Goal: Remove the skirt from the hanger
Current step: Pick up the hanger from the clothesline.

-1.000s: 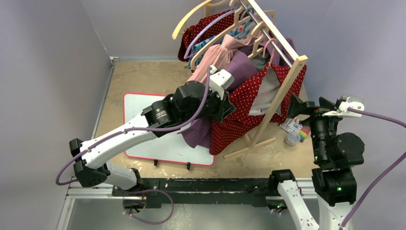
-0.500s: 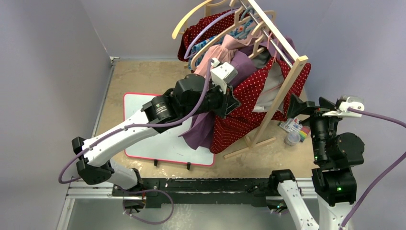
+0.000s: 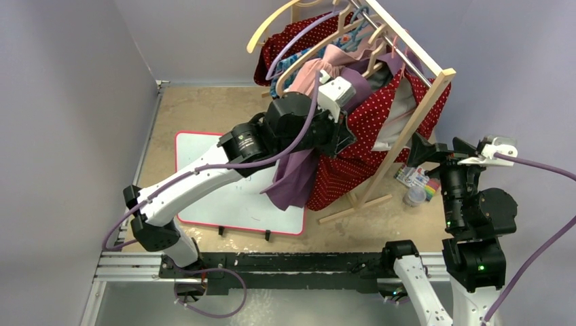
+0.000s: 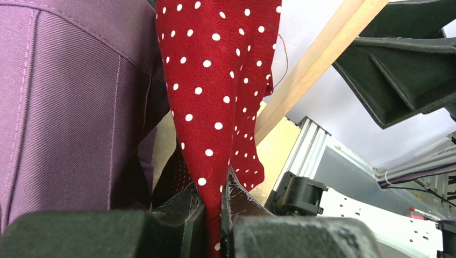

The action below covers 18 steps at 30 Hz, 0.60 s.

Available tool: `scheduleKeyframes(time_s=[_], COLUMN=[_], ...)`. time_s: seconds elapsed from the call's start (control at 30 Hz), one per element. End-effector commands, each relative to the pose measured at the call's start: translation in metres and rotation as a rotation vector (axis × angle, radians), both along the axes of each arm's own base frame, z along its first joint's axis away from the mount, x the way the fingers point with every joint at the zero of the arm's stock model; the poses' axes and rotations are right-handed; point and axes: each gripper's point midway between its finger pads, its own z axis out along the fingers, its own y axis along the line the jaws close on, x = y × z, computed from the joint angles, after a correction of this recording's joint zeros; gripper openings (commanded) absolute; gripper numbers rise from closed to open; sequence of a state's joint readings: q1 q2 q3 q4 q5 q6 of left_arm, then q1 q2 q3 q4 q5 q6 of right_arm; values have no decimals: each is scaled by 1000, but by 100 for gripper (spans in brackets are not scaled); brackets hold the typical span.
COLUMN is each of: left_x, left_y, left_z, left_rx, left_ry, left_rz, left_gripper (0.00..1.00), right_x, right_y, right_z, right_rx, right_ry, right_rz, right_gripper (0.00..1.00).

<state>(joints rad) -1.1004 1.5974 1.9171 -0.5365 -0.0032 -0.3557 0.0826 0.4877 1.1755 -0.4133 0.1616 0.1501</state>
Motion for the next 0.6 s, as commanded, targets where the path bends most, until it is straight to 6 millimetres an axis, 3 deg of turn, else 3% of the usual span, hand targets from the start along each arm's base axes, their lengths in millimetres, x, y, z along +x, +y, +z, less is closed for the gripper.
scheduleKeyframes(time_s=[0.0, 0.13, 0.4, 0.57], left_x=[-4, -12, -30, -45], left_y=[-6, -1, 31, 37], left_z=[73, 85, 98, 109], left_rx=[-199, -235, -233, -224], left_ry=[-96, -69, -90, -70], left_rz=[-32, -47, -62, -123], left_gripper=[0, 0, 0, 0], right_x=[-3, -6, -8, -10], right_y=[1, 1, 2, 1], right_z=[13, 15, 18, 21], right_rx=[7, 2, -2, -1], right_ry=[-52, -52, -64, -71], right_rz=[9, 8, 13, 9], right_gripper=[99, 99, 99, 99])
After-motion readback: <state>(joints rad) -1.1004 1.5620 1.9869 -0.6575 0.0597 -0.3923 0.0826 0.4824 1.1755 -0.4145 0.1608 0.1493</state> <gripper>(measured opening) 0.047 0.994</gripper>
